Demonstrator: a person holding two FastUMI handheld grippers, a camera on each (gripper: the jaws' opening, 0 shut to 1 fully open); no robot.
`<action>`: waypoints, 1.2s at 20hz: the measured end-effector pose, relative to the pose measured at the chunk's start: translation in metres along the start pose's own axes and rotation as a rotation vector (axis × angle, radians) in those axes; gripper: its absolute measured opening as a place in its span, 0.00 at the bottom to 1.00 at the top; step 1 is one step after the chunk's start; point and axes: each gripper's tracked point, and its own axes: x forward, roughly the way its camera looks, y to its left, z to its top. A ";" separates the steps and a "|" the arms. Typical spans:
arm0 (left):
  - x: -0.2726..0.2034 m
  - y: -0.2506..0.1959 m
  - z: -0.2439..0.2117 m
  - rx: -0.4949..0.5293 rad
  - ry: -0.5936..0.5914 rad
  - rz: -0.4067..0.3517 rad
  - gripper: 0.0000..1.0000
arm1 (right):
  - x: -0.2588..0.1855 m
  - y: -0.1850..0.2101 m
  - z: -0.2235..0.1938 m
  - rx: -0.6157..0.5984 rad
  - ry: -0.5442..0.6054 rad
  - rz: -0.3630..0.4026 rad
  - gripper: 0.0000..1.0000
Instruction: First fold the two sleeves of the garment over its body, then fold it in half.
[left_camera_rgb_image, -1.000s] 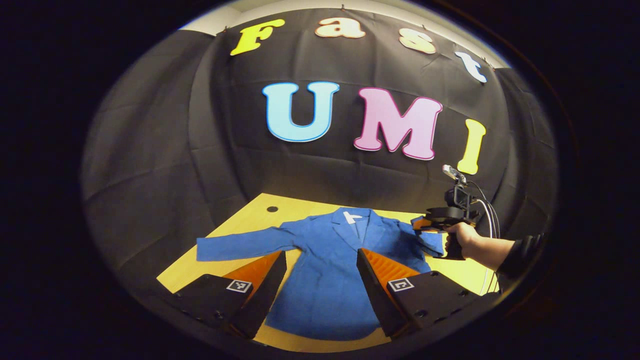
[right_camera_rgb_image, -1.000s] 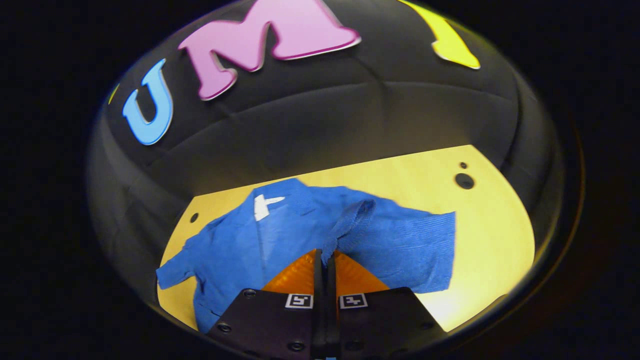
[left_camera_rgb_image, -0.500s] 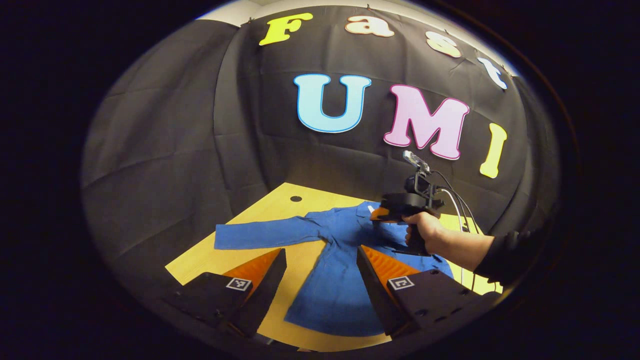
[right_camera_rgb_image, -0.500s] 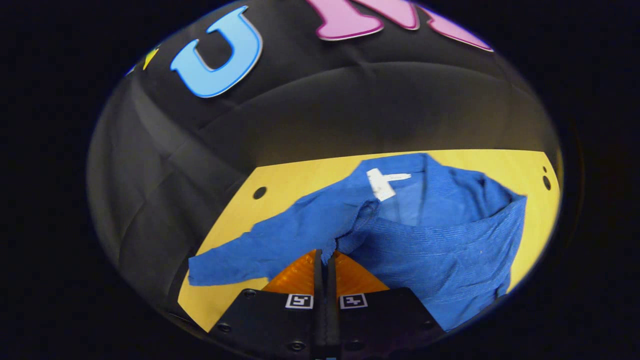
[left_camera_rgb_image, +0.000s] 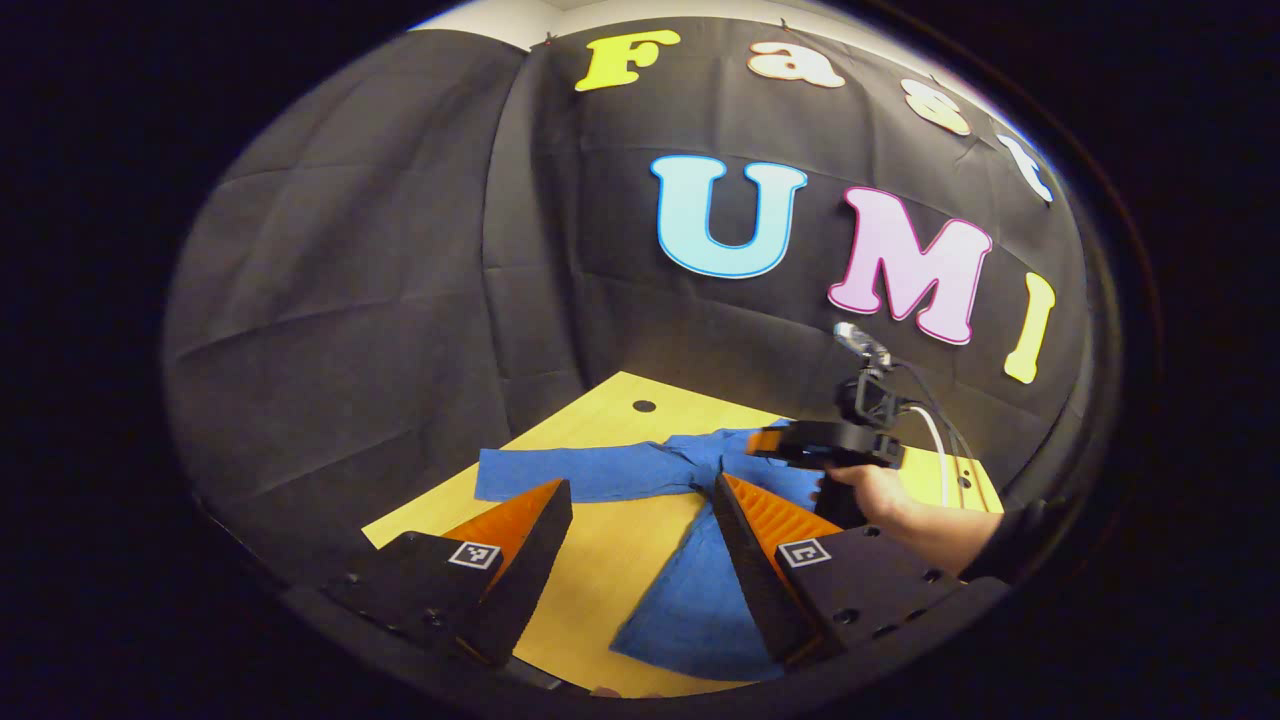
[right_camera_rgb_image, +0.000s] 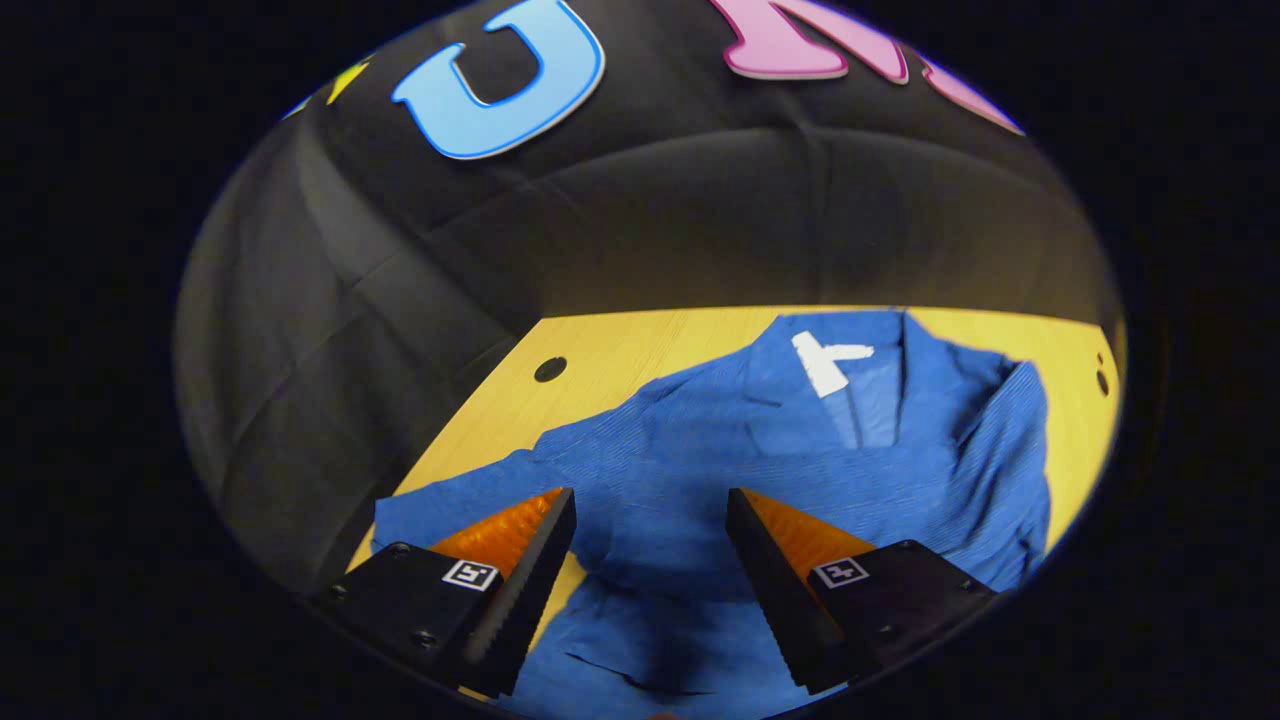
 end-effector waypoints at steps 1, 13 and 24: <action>0.006 0.010 -0.003 0.013 -0.001 0.022 0.83 | -0.017 -0.007 0.010 -0.026 -0.042 -0.010 0.98; 0.161 0.130 -0.004 -0.004 0.101 0.221 0.83 | -0.261 -0.048 0.035 -0.250 -0.342 -0.076 0.98; 0.255 0.188 -0.086 -0.076 0.420 0.276 0.84 | -0.348 -0.102 -0.031 -0.187 -0.200 -0.225 0.98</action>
